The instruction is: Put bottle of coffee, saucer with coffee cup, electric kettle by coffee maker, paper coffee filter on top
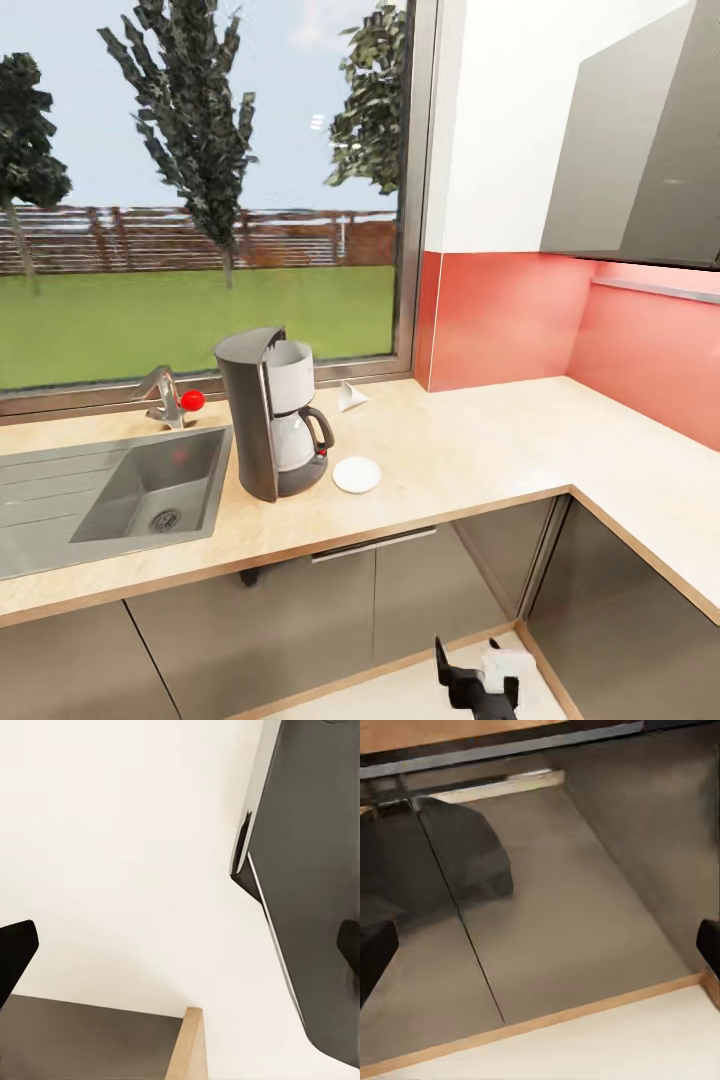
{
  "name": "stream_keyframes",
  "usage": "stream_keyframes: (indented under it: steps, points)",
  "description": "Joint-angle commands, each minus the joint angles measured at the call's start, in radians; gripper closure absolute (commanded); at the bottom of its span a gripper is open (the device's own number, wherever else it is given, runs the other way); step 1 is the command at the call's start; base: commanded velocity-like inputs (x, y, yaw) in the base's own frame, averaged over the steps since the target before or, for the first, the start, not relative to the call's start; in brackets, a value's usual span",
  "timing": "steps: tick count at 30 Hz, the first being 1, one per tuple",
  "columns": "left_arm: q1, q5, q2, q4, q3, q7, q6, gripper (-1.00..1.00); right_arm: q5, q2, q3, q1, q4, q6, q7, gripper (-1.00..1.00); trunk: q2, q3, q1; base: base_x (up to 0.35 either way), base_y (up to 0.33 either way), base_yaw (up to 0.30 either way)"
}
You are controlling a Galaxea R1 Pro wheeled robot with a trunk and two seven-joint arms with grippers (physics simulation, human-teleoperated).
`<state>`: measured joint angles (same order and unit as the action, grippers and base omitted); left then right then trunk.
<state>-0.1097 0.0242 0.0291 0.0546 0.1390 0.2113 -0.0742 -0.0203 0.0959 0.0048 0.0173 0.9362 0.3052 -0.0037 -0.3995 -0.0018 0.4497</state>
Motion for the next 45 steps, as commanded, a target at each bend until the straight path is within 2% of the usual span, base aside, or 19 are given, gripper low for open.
stream_keyframes:
  steps: [1, 4, 8, 9, 10, 11, 14, 16, 17, 21, 22, 24, 27, 37, 45]
  points:
    - [-0.001, 0.002, 0.0, 0.001, 0.005, 0.0, -0.002, -1.0, -0.002, 0.005, 0.0, 0.001, 0.028, 0.002, -0.001, -1.0, -0.001, 0.0, 0.0, 0.0, 0.0, 0.0]
    - [-0.006, -0.001, 0.001, -0.003, 0.003, -0.001, 0.002, -1.0, -0.001, 0.032, 0.0, 0.004, 0.136, -0.002, -0.002, -1.0, -0.001, 0.0, 0.0, 0.0, 0.0, 0.0]
    - [-0.011, -0.003, 0.017, -0.006, -0.001, -0.002, 0.006, -1.0, -0.001, 0.047, 0.0, 0.019, 0.24, -0.049, -0.004, -1.0, -0.001, 0.0, 0.0, 0.0, 0.0, 0.0]
    - [-0.011, -0.004, 0.028, -0.009, -0.003, -0.002, 0.008, -1.0, -0.001, 0.05, 0.0, 0.034, 0.291, -0.114, -0.003, -1.0, -0.001, 0.0, 0.0, 0.0, 0.0, 0.0]
    - [-0.011, -0.004, 0.031, -0.011, -0.004, -0.002, 0.009, -1.0, -0.001, 0.051, 0.0, 0.04, 0.307, -0.141, -0.003, -1.0, -0.001, 0.0, 0.0, 0.0, 0.0, 0.0]
    - [-0.01, -0.003, 0.044, -0.029, -0.006, -0.003, 0.009, -1.0, 0.033, 0.053, 0.0, 0.145, 0.445, -0.391, -0.003, -1.0, -0.001, 0.0, 0.0, 0.0, 0.0, 0.0]
    - [-0.01, -0.002, 0.046, -0.03, -0.005, -0.002, 0.007, -1.0, 0.061, 0.059, 0.0, 0.255, 0.469, -0.509, -0.009, -1.0, -0.001, 0.0, 0.0, 0.022, 0.0, 0.0]
    - [-0.01, -0.001, 0.047, -0.032, -0.005, -0.002, 0.006, -1.0, 0.069, 0.063, 0.0, 0.363, 0.473, -0.643, -0.016, -1.0, -0.001, 0.0, 0.0, 0.157, 0.0, 0.0]
    - [-0.01, -0.001, 0.048, -0.037, -0.005, -0.002, 0.003, -1.0, 0.07, 0.065, 0.0, 0.442, 0.475, -0.776, -0.019, -1.0, -0.001, 0.0, 0.0, 0.29, 0.0, 0.0]
    - [-0.01, -0.001, 0.049, -0.039, -0.005, -0.002, 0.002, -1.0, 0.066, 0.066, 0.002, 0.486, 0.474, -0.845, -0.047, -1.0, -0.001, 0.0, 0.0, 0.314, 0.0, 0.0]
    - [-0.01, -0.001, 0.049, -0.039, -0.005, -0.001, 0.001, -1.0, 0.066, 0.066, 0.049, 0.503, 0.472, -0.906, -0.119, -1.0, -0.001, 0.0, 0.0, 0.327, 0.0, 0.0]
    - [-0.01, 0.0, 0.049, -0.039, -0.005, -0.001, 0.0, -1.0, 0.067, 0.066, 0.095, 0.506, 0.471, -0.932, -0.144, -1.0, -0.001, 0.0, 0.0, 0.328, 0.0, 0.0]
    - [-0.01, 0.0, 0.047, -0.038, -0.004, -0.001, -0.002, -1.0, 0.067, 0.065, 0.127, 0.508, 0.471, -0.949, -0.16, -1.0, -0.001, 0.0, 0.0, 0.329, 0.0, 0.0]
    - [-0.011, -0.001, 0.047, -0.041, -0.007, -0.001, -0.001, -1.0, 0.061, 0.064, 0.132, 0.509, 0.447, -0.957, -0.167, -1.0, -0.001, 0.0, 0.0, 0.319, 0.0, 0.0]
    - [-0.019, -0.003, 0.046, -0.094, -0.007, -0.003, 0.002, -1.0, 0.063, 0.065, 0.127, 0.509, 0.447, -0.959, -0.17, -1.0, -0.001, -0.002, 0.0, 0.058, 0.0, 0.037]
